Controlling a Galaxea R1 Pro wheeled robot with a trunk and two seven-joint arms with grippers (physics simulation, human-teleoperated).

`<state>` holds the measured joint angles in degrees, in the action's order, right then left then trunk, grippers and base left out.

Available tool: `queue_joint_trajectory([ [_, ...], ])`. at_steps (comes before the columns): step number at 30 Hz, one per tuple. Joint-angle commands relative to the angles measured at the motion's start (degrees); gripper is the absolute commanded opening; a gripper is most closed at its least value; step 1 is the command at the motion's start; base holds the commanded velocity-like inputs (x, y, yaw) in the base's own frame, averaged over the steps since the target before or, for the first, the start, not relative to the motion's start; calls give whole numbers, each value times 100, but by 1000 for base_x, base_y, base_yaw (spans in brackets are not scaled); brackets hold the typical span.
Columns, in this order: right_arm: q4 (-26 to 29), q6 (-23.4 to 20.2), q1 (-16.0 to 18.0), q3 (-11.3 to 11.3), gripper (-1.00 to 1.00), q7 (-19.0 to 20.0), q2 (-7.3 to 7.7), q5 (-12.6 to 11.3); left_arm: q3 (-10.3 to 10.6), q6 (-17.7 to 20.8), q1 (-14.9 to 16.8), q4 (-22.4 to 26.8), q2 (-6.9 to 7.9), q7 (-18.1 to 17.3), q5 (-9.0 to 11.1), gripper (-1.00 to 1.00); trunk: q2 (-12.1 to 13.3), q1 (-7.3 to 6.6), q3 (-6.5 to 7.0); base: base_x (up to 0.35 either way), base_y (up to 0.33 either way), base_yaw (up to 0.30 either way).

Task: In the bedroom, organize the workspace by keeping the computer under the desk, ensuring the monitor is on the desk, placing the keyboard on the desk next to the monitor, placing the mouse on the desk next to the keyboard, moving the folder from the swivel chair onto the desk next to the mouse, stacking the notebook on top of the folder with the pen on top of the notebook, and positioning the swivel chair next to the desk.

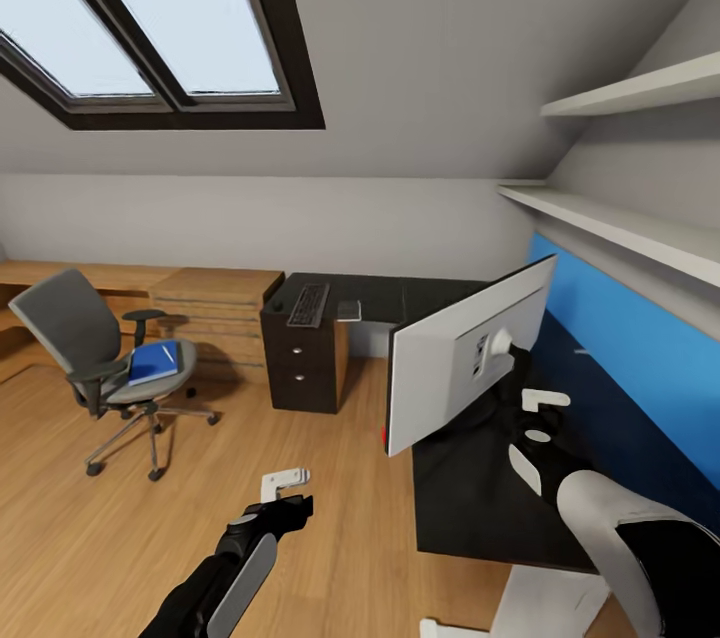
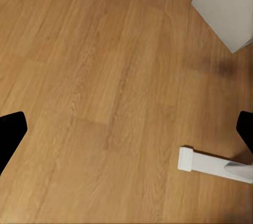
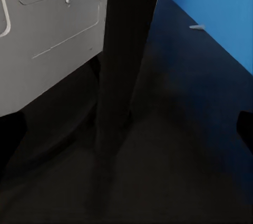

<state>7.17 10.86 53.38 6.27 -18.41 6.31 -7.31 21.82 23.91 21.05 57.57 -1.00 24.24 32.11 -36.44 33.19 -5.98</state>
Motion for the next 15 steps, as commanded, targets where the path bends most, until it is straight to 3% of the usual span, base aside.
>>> queue_joint_trajectory([
  [1,-5,22,6,49,100,-14,5,-60,14,9,5,6,3,54,60,100,-8,5,-11,247,0,0],
  [10,-5,13,6,49,100,-14,10,-60,17,9,4,-3,1,48,67,100,-8,5,-11,157,-11,0],
  [15,-5,13,6,49,100,-14,121,-67,46,9,4,-85,-22,54,61,100,-8,5,-11,138,-49,0],
])
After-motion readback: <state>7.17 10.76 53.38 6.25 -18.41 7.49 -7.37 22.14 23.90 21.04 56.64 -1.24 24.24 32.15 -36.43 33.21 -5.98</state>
